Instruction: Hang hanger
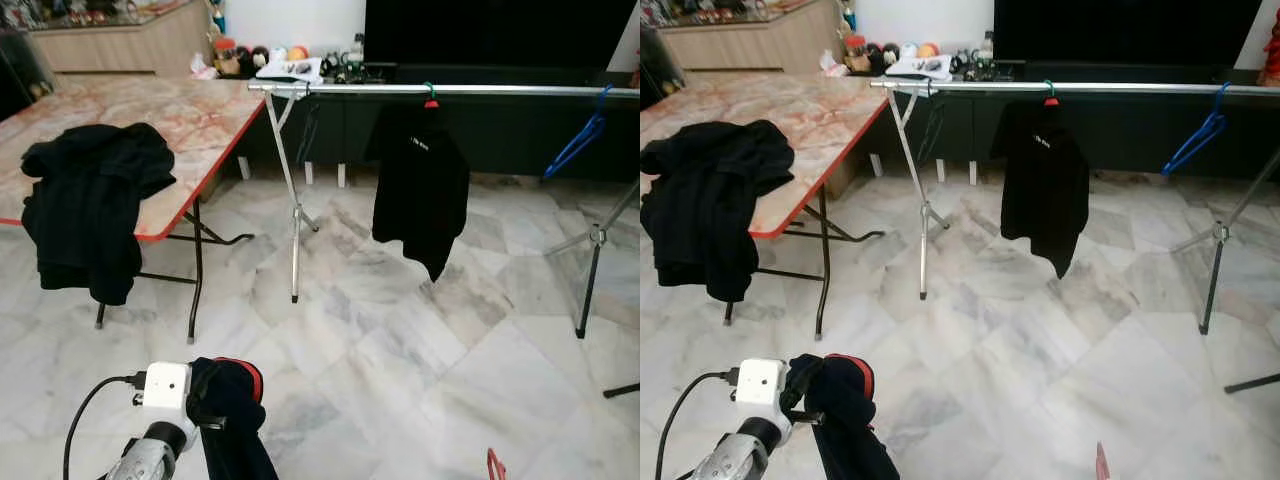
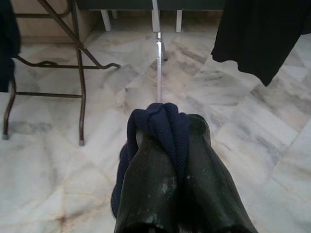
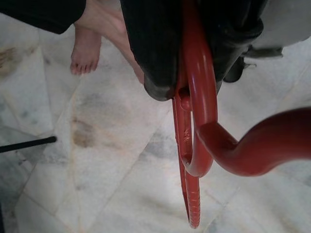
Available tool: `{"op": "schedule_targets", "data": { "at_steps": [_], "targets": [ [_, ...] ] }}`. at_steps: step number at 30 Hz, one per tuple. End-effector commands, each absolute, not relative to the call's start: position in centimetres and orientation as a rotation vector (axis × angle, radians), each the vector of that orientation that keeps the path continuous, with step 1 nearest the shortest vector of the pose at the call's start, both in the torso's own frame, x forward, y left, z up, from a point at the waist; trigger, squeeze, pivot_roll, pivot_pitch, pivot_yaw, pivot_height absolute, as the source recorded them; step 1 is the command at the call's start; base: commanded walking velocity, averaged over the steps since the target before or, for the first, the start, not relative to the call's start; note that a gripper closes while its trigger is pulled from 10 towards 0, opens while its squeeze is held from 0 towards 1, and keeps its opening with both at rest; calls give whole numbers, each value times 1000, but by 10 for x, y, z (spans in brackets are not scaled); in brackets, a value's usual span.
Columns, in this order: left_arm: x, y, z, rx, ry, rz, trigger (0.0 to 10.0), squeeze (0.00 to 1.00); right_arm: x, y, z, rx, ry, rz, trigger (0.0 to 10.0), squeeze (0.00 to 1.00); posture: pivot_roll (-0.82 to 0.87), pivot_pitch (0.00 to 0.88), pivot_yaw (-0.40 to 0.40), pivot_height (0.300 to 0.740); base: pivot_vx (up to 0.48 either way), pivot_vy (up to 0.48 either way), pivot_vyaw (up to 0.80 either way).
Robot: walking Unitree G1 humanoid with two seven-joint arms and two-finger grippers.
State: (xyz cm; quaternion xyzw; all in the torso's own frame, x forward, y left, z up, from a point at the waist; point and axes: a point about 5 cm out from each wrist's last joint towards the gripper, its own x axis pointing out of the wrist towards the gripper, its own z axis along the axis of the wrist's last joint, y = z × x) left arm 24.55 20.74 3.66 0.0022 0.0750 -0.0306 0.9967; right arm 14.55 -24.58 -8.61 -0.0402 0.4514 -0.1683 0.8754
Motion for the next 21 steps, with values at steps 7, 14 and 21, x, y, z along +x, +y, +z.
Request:
{"op": "schedule_targets", "data": {
  "at_steps": [7, 14, 21],
  "targets": [
    [246, 223, 50, 15, 118, -12, 10000, 0, 135, -245, -90, -83, 961, -304, 10000, 0, 73, 38, 87, 740, 0, 0, 0],
    [247, 222, 51, 11, 122, -13, 10000, 0, 141, -235, -91, -50, 950, -278, 10000, 0, 81, 59, 89, 740, 0, 0, 0],
    [251, 222, 51, -2, 117, 3, 10000, 0, 145, -230, -90, -52, 946, -258, 10000, 0, 84, 27, 77, 740, 0, 0, 0]
  ]
}}
